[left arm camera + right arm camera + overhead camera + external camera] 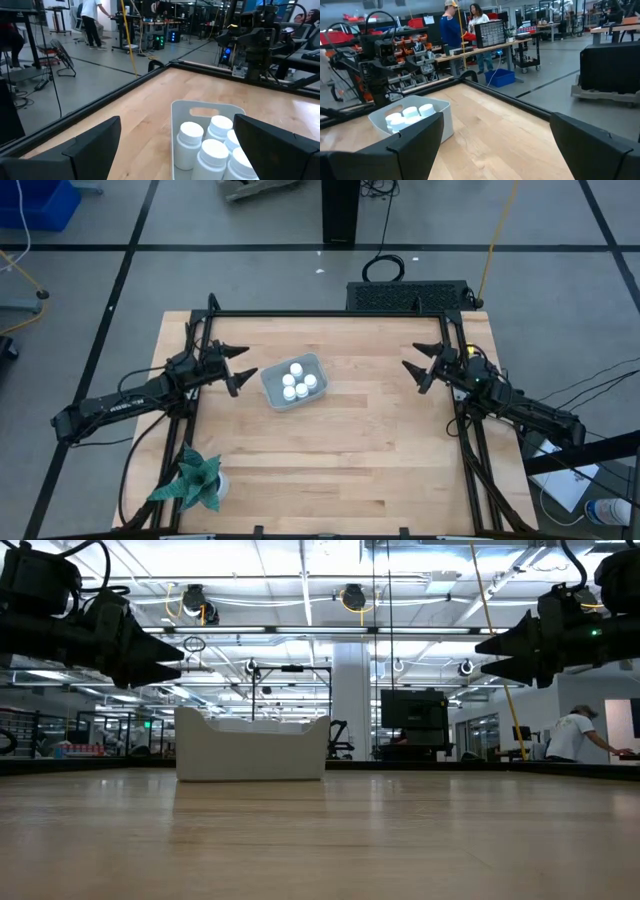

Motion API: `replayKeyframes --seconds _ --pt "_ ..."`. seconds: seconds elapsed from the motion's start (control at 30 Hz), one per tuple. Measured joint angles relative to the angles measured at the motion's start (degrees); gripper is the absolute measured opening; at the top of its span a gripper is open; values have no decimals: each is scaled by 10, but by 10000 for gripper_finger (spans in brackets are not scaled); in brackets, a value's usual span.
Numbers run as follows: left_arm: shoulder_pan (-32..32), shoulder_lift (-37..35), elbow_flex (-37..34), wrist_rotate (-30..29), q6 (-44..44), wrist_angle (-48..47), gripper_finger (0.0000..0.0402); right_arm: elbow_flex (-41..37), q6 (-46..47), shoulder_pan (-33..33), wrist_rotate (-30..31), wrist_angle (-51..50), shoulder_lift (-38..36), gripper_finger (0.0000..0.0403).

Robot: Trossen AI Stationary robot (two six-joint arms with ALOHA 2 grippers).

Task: Pick and place pill bottles into a basket
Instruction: Return to Home Position

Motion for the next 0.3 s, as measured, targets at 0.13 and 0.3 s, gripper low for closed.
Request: replayKeyframes --seconds 0.13,0.3 --pt "0 0 0 0 0 0 392 0 1 0 0 4 0 357" --pt "0 0 0 0 0 0 392 0 1 0 0 6 0 357"
